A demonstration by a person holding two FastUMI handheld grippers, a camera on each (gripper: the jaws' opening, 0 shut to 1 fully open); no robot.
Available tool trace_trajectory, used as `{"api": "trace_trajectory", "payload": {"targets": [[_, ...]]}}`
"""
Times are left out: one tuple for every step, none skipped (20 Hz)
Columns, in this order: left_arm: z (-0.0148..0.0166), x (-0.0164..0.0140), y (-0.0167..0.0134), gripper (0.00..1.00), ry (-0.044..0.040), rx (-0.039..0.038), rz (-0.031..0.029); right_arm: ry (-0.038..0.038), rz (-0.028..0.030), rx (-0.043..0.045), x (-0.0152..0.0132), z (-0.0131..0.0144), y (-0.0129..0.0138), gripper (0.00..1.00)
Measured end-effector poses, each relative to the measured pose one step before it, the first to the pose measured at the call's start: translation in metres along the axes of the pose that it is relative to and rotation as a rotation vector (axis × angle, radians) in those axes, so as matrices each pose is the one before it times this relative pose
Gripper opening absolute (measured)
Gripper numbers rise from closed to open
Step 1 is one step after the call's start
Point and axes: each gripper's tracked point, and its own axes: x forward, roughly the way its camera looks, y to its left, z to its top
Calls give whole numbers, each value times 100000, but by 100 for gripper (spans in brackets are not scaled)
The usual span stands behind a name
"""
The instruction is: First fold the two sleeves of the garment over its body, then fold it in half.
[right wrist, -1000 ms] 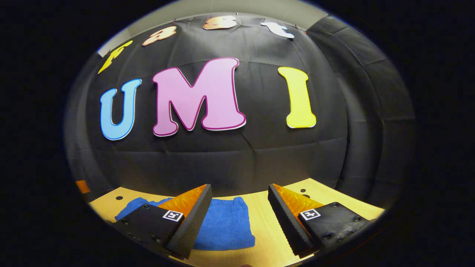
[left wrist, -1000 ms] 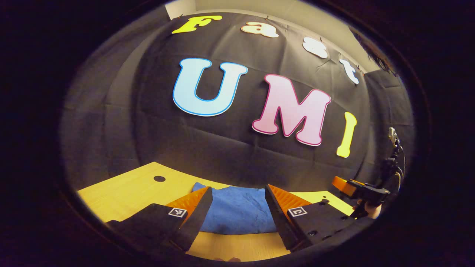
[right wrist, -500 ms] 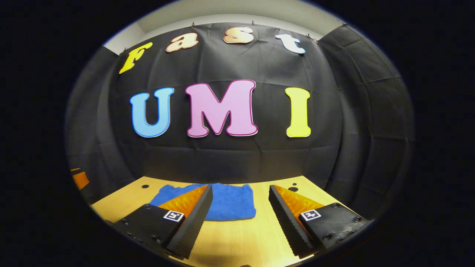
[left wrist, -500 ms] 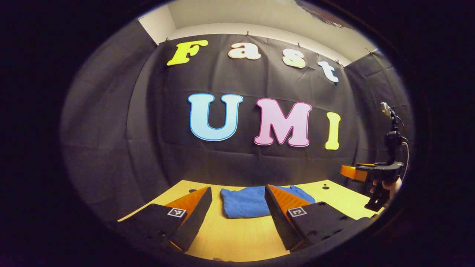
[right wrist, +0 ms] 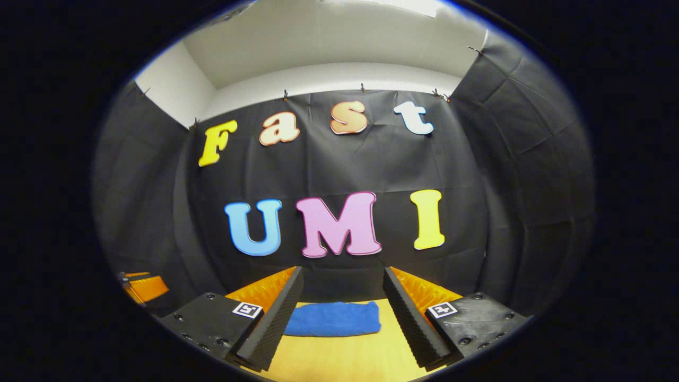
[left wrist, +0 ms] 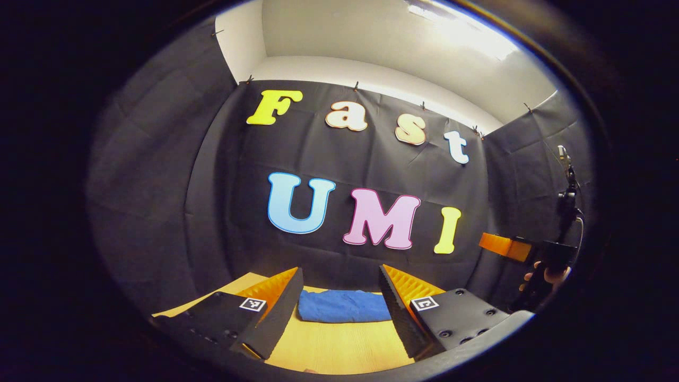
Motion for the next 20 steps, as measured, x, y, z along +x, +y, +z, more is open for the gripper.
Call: {"api": "trace_trajectory", "payload": {"targets": [[617,85,-77,81,-1448,2271,-354,1019,1949,-164,-489,-304,710,96],[955,-26,-49,81,-1830,2236,211,1989,1369,-1023,-207,-462,327,97],[680,90,-11,81,-1575,1511,31,2105,1293,-824,-183,-545,340,97],[657,36,-348,81,-1098,908,-767,1671,874,-177,-39,-558,318,97],[190,104,-314,81,-752,720,-359,699,595,305,-1,-354,201,97],[225,-165,-7,81,-315,559,565,262,210,538,-40,-111,104,89],[91,-149,161,81,-51,491,851,-119,400,672,-5,0,179,89],[96,-279,21,81,102,411,587,280,374,498,154,-99,165,89],[28,-171,-36,81,371,355,326,194,62,186,35,70,51,97],[102,-275,78,81,396,221,258,-464,77,6,13,229,-69,89],[-19,-167,193,81,135,70,104,-1561,169,-494,30,406,164,97],[1,-176,202,81,6,-25,229,-1177,264,-778,-75,213,123,89],[-83,-142,331,81,300,-209,240,-37,419,-771,-195,-217,183,97],[-133,-174,233,81,823,-242,470,324,881,-377,-305,-129,353,97],[-17,-165,288,81,498,-341,795,-294,1305,-175,-222,106,513,100],[183,-116,207,81,-267,-546,480,-784,705,-390,-342,212,341,97],[317,-145,86,81,-675,-486,139,-1351,498,-606,-343,364,148,97],[135,-145,31,81,-522,-138,63,-1039,218,-950,-307,145,144,97],[-216,-53,100,81,103,36,148,-483,476,-1055,-339,47,167,97],[-319,-126,-24,81,908,21,22,248,393,-1058,-323,-81,209,89]]}}
